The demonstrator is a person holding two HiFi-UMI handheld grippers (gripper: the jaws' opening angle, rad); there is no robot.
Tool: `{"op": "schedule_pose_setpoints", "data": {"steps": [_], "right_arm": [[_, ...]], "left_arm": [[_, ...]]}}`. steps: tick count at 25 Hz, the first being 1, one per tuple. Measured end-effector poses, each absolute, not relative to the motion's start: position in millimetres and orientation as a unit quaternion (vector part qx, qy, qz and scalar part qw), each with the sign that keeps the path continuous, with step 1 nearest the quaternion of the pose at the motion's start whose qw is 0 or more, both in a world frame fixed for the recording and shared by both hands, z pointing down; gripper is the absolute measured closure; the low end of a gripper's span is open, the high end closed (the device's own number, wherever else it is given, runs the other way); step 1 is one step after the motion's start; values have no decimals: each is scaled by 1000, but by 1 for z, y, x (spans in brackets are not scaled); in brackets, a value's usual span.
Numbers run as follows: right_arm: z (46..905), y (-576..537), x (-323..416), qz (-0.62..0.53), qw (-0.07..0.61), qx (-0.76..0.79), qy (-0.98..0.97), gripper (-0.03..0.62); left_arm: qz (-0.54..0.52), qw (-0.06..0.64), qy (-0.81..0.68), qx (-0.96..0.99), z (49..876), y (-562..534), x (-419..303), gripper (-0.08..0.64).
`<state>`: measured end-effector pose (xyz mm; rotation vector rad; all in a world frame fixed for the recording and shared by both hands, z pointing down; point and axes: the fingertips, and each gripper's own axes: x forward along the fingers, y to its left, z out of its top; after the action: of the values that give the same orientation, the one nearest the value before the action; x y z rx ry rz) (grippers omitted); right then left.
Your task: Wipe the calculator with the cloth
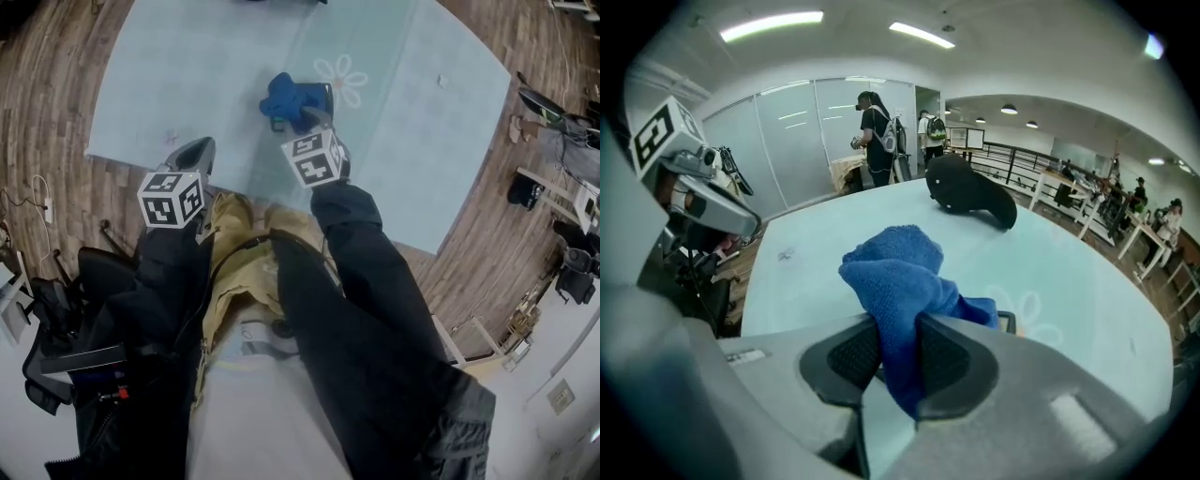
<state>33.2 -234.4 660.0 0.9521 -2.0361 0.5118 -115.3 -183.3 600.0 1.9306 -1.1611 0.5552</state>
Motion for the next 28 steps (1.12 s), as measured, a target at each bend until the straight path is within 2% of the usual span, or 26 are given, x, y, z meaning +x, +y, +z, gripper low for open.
{"op": "schedule_pose_setpoints", "data": {"steps": [5, 13, 20, 28], "right_arm": [[665, -214, 17, 229, 398, 345, -819, 505], [622, -204, 27, 290, 300, 387, -822, 506], [534, -227, 55, 289, 188, 462, -817, 506], [414, -245, 93, 202, 93, 539, -812, 506]], "left_arm": [[217, 398, -454, 768, 600, -186, -111, 560], [203, 382, -452, 780, 586, -198, -104, 560], [171, 345, -440, 811, 544, -226, -77, 560], [104, 256, -423, 863, 453, -266, -34, 560]]}}
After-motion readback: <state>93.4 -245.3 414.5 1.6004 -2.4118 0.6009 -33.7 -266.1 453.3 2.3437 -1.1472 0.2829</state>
